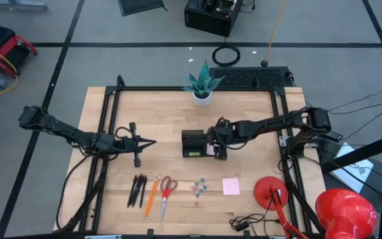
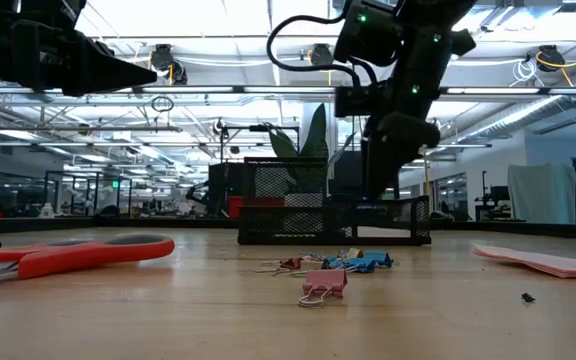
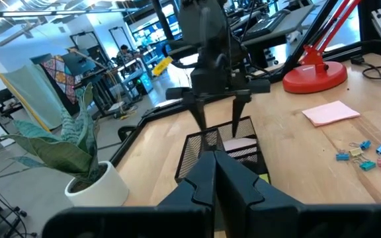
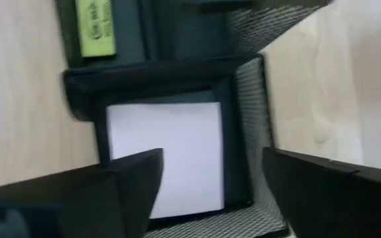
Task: Pick and place office supplies into organizer
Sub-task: Put the pink sticky notes into the desk organizer
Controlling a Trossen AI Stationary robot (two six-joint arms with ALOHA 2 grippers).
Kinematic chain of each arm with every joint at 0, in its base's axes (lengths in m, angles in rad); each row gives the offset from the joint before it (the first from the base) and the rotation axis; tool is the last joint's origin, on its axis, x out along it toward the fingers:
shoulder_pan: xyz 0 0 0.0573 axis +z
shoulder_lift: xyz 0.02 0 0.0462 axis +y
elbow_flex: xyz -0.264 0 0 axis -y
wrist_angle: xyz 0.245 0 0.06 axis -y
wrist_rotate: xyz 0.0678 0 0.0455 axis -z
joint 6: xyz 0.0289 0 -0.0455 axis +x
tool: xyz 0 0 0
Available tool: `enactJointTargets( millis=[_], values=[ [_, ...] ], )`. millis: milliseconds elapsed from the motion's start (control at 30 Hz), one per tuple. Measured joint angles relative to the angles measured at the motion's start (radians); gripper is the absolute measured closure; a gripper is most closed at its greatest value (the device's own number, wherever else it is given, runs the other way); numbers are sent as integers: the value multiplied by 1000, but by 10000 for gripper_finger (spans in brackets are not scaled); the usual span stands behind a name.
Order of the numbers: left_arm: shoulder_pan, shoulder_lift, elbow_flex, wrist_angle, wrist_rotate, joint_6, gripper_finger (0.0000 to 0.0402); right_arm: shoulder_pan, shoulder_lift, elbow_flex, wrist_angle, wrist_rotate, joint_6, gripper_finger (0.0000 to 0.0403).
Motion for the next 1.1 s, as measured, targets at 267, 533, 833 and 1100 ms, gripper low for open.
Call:
enactJointTargets(
  millis=[267, 533, 833, 1100],
  values=[
    [0, 0, 0, 0, 0, -3, 387, 28, 0, 0, -9, 8, 14, 349],
    [0, 0, 0, 0, 0, -6, 387, 36, 36, 0, 19, -67, 6, 390],
    [0, 0, 0, 1, 2, -14, 387, 17, 144, 2, 16, -72, 0, 400],
    [0, 0, 0, 2, 2, -13, 387, 17, 139, 1, 14, -68, -6, 400]
  ],
)
